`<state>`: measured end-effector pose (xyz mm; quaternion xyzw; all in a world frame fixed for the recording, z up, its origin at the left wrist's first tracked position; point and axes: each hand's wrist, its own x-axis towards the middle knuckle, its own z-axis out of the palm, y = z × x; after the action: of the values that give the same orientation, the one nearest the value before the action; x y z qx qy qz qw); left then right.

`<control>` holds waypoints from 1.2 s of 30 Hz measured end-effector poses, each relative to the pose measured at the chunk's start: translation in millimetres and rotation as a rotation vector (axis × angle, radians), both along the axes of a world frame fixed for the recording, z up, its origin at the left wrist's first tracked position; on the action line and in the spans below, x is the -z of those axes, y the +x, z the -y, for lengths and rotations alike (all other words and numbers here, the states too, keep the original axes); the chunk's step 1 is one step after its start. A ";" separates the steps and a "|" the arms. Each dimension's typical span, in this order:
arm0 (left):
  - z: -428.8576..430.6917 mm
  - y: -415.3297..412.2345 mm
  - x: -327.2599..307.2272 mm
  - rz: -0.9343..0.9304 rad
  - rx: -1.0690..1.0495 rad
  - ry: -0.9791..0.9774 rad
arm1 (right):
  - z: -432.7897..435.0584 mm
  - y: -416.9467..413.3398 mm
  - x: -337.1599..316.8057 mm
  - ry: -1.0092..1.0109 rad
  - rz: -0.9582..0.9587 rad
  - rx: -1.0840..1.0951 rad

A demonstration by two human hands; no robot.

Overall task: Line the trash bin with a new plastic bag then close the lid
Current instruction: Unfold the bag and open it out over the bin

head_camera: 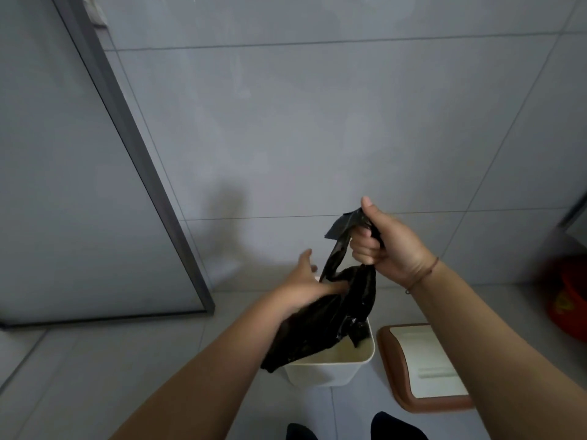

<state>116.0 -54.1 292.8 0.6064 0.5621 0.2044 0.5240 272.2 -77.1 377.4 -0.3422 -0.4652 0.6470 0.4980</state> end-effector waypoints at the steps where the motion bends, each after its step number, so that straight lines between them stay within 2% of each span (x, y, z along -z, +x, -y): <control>1: 0.8 3.9 7.1 -0.011 0.021 -0.023 | 0.5 0.0 0.2 -0.009 -0.031 -0.024; 4: 2.7 2.7 18.5 0.042 0.142 -0.049 | 3.6 6.4 0.9 -0.015 -0.088 -0.010; 6: 3.6 -1.1 21.1 0.120 0.094 -0.049 | 5.4 14.1 4.0 0.026 -0.004 0.081; 8: 3.7 -3.7 18.0 0.231 -0.091 -0.041 | 6.7 18.1 11.0 0.070 0.349 0.234; 10: 2.1 -7.9 9.2 0.282 -0.256 -0.015 | 8.7 18.8 25.9 -0.032 0.764 0.325; 11: 1.0 -10.4 4.5 0.298 -0.310 -0.013 | 11.7 15.3 34.0 -0.121 0.865 0.354; 12: 0.3 -12.1 1.2 0.329 -0.345 -0.025 | 15.9 9.0 43.5 -0.192 0.879 0.365; 16: 6.1 -6.1 -4.0 0.394 -0.323 -0.057 | 27.0 -19.0 67.8 -0.351 0.594 0.295; 17: 9.4 -2.9 -3.5 0.398 -0.304 -0.048 | 27.3 -22.9 70.7 -0.337 0.558 0.324; 19: 12.1 -1.7 -2.5 0.414 -0.309 -0.026 | 26.0 -24.3 70.7 -0.270 0.604 0.446; 21: 7.4 -10.5 -4.4 0.407 -0.375 -0.025 | 22.1 -15.2 69.5 -0.243 0.614 0.595; 22: 2.9 -17.3 -6.0 0.416 -0.429 -0.043 | 20.5 -8.6 67.7 -0.237 0.548 0.640; 24: -8.8 -35.1 -10.9 0.470 -0.560 -0.117 | 19.3 4.1 61.3 -0.222 0.397 0.662; 26: -18.5 -54.6 -15.0 0.551 -0.676 -0.194 | 17.4 16.8 54.4 -0.233 0.325 0.670; 29: -24.3 -81.9 -17.0 0.551 -0.726 -0.177 | 13.7 34.9 47.1 -0.282 0.193 0.689; 32: -27.7 -101.2 -18.9 0.556 -0.745 -0.199 | 8.7 50.7 44.2 -0.272 0.234 0.701; 36: -32.4 -107.1 -16.7 0.452 -0.751 -0.194 | 0.9 68.6 50.2 -0.309 0.405 0.813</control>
<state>8.9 -21.7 309.5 0.2486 0.6311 0.4543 0.5775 340.8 -77.9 327.2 -0.6854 -0.2797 0.3817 0.5534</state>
